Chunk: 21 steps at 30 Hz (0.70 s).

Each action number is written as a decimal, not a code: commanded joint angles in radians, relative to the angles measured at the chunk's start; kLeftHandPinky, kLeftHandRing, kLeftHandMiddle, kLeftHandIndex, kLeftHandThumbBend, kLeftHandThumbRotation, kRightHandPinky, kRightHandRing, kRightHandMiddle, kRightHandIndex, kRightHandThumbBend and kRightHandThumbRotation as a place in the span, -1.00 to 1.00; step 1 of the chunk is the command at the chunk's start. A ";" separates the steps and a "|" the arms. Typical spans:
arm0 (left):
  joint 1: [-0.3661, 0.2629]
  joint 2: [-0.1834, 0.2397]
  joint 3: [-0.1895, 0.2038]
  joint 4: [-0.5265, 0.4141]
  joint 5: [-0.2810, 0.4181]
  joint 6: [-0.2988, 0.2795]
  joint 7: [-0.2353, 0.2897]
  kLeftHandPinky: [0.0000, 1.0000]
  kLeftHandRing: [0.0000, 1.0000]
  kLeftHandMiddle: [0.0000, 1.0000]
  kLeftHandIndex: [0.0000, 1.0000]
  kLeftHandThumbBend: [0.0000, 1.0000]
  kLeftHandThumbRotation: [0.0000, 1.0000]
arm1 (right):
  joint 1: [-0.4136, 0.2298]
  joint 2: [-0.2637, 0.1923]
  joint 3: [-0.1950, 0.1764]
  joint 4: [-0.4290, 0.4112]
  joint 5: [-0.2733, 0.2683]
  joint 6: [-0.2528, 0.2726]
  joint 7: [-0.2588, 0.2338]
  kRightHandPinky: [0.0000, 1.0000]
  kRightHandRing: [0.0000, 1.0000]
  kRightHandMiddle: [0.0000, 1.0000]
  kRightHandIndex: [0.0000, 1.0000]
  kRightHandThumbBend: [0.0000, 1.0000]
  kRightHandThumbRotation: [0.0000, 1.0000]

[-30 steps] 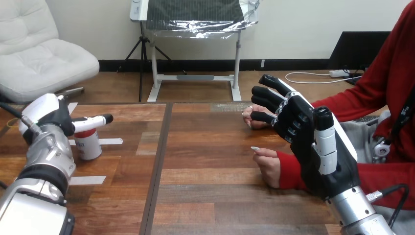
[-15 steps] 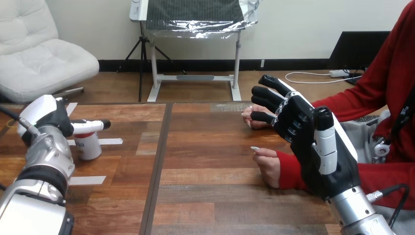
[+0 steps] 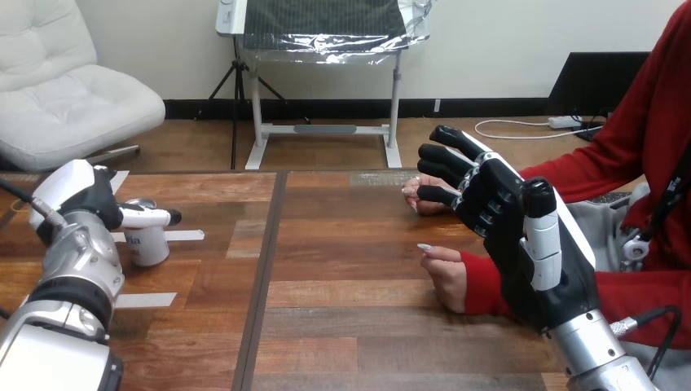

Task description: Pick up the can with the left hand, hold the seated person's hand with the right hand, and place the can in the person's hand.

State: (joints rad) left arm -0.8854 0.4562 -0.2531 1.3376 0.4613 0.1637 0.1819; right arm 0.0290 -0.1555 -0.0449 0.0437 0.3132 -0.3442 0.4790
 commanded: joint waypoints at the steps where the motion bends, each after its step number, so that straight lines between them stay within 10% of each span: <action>1: -0.010 0.000 0.009 -0.006 -0.008 -0.021 -0.006 0.77 0.79 0.79 0.73 0.72 -0.20 | -0.054 0.004 -0.010 -0.020 0.007 -0.027 0.003 0.59 0.74 0.71 0.74 0.76 1.00; 21: -0.005 -0.008 0.030 -0.012 -0.050 -0.039 -0.066 0.45 0.73 0.76 0.72 0.62 -0.38 | -0.046 0.003 -0.011 -0.037 0.012 -0.017 0.000 0.55 0.72 0.70 0.73 0.77 1.00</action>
State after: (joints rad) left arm -0.8695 0.4536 -0.2419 1.3377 0.4279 0.1478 0.1296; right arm 0.0290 -0.1555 -0.0450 0.0435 0.3154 -0.3454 0.4802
